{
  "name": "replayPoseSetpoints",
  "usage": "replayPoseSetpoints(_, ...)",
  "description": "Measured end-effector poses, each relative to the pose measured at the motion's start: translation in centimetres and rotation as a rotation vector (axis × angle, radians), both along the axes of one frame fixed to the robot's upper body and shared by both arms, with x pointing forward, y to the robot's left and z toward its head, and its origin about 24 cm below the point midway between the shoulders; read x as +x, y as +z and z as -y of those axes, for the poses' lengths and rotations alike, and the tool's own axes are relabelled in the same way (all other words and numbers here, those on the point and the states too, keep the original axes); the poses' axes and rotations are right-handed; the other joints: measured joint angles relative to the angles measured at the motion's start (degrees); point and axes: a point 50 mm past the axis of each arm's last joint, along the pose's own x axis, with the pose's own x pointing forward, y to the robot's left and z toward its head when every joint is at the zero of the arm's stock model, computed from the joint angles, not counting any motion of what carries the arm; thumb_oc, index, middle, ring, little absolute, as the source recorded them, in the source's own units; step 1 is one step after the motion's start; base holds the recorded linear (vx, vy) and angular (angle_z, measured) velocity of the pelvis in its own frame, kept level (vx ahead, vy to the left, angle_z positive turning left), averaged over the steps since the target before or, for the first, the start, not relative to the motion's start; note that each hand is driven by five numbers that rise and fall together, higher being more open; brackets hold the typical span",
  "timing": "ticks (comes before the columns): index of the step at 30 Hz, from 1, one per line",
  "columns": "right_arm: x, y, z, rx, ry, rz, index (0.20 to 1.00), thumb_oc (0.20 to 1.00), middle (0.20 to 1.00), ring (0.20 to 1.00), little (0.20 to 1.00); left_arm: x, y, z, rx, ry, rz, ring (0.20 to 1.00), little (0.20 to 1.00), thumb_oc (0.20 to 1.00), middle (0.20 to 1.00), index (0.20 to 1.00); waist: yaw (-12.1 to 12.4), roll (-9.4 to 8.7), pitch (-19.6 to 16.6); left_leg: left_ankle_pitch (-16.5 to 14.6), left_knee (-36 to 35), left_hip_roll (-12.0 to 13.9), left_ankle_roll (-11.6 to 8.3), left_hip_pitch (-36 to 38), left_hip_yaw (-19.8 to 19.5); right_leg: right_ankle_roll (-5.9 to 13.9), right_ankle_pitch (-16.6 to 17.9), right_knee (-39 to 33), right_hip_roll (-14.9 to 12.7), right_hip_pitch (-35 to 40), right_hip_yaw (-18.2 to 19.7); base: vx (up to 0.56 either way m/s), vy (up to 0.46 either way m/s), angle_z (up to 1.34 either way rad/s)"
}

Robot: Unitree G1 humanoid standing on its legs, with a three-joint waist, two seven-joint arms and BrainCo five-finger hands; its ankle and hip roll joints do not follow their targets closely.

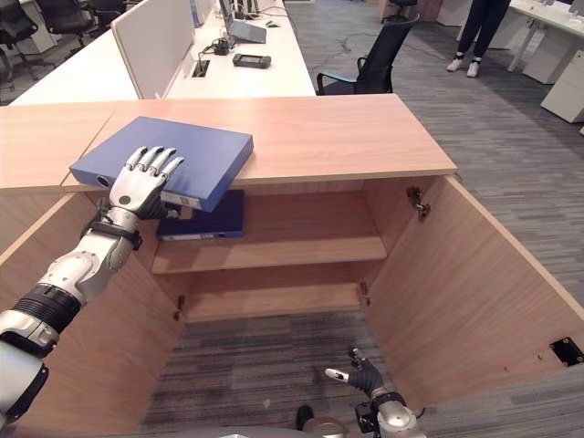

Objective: Put the empty folder in the office cabinet

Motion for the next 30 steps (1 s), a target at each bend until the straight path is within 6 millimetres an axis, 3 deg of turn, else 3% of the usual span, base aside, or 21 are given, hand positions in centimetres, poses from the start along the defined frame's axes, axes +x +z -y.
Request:
replayPoseSetpoints(25,-0.3,-0.1,0.1,0.024,-0.032,-0.007,1.0,1.0,1.0,1.0,1.0,0.3,-1.9,-0.8,-0.017,0.056,-0.097,1.0,1.0,1.0,1.0,1.0,-0.28,-0.33,-0.2,-0.07,-0.01,-0.01,0.07,0.41,0.5,0.01,0.01,0.0,0.0,-0.04,0.35,0.0,0.0,0.0)
replayPoseSetpoints(26,-0.3,-0.1,0.1,0.024,-0.032,-0.008,1.0,1.0,1.0,1.0,1.0,0.3,-1.9,-0.8,-0.017,0.057,-0.097,0.937,0.937,0.937,0.937,0.937,-0.29,-0.37,-0.22,-0.07,-0.01,-0.01,0.07,0.43,0.55,0.01,0.01,0.0,0.0,-0.04,0.39,0.0,0.0,0.0)
replayPoseSetpoints(27,-0.3,-0.2,0.1,0.023,-0.033,-0.011,1.0,1.0,1.0,1.0,1.0,0.3,-2.0,-0.8,-0.017,0.056,-0.097,0.724,0.724,0.724,0.724,0.724,-0.29,-0.42,-0.26,-0.08,-0.01,-0.01,0.07,0.46,0.59,0.01,0.01,0.0,0.0,-0.03,0.41,0.0,0.0,0.0)
replayPoseSetpoints(28,-0.5,-0.2,0.2,0.022,-0.035,-0.016,1.0,1.0,1.0,1.0,1.0,0.3,-2.0,-0.8,-0.017,0.057,-0.098,0.36,0.36,0.36,0.36,0.36,-0.27,-0.51,-0.31,-0.1,-0.01,-0.01,0.07,0.5,0.66,0.02,0.01,0.0,0.0,-0.02,0.45,0.0,0.0,0.0)
replayPoseSetpoints(29,-0.5,-0.2,0.2,0.022,-0.035,-0.017,1.0,1.0,1.0,1.0,1.0,0.3,-1.9,-0.7,-0.018,0.056,-0.096,0.2,0.2,0.2,0.2,0.2,-0.29,-0.58,-0.36,-0.12,-0.01,-0.01,0.07,0.56,0.71,0.02,0.01,0.0,0.0,0.0,0.49,0.0,0.0,0.0)
replayPoseSetpoints(30,-0.6,-0.3,0.2,0.022,-0.036,-0.02,1.0,1.0,1.0,1.0,1.0,0.4,-1.7,-0.6,-0.021,0.052,-0.088,0.2,0.2,0.2,0.2,0.2,-0.28,-0.7,-0.43,-0.14,-0.01,-0.01,0.07,0.62,0.75,0.01,0.01,0.0,0.0,0.07,0.51,0.0,0.0,0.0)
